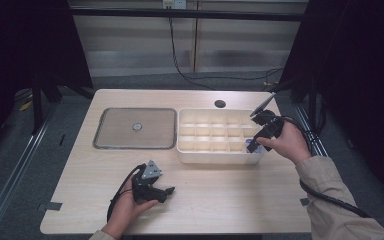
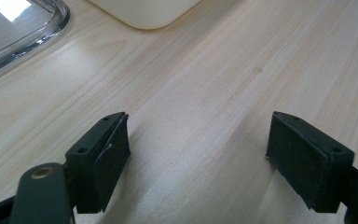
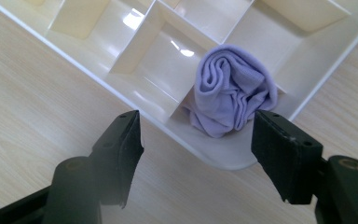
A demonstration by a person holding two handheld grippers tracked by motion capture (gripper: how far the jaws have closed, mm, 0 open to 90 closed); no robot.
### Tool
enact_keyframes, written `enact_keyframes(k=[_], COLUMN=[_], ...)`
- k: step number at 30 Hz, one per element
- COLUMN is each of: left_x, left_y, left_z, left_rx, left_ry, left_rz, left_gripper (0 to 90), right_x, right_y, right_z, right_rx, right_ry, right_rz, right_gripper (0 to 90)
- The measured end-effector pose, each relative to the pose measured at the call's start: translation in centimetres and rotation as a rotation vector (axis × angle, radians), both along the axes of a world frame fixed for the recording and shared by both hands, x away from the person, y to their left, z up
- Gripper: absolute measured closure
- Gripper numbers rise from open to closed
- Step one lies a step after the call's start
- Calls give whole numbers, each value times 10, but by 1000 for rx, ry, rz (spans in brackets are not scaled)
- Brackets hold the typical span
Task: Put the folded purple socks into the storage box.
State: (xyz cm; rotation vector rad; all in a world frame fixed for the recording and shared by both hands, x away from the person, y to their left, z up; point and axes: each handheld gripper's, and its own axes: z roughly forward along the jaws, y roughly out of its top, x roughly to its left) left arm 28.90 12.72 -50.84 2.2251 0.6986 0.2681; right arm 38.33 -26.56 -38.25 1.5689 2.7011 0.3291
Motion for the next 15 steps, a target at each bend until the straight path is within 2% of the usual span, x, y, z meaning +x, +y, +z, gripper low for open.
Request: enact_keyframes(k=[15], left_x=[0], left_y=[0], left_z=[0], left_rx=[-1], left_ry=[-2], left_rz=[0], left_gripper=[204], right_x=[-11], right_y=[7], right_z=[1], right_rx=[15], right_ry=[-6], right_rz=[38], right_gripper=[299])
